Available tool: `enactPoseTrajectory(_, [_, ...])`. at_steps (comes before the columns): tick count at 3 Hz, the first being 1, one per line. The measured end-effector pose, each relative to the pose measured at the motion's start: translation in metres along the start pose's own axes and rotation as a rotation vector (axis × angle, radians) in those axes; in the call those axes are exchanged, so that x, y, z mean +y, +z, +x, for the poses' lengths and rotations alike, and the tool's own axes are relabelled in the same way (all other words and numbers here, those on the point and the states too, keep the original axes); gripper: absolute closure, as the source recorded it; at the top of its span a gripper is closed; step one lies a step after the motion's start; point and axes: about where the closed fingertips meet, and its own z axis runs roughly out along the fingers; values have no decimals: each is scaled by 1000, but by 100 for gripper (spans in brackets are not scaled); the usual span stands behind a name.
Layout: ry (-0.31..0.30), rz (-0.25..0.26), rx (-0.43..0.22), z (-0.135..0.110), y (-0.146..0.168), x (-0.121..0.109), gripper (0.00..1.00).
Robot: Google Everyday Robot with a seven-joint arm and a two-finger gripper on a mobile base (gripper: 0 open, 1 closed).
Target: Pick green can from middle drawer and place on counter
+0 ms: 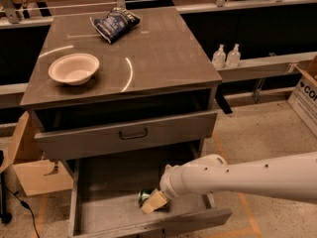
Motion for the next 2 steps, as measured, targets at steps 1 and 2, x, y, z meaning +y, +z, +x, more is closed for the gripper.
enactPoseTrajectory(1, [-35, -35, 13, 9, 34, -7, 0])
enactPoseTrajectory(2, [-90, -61, 21, 9, 62, -15, 0])
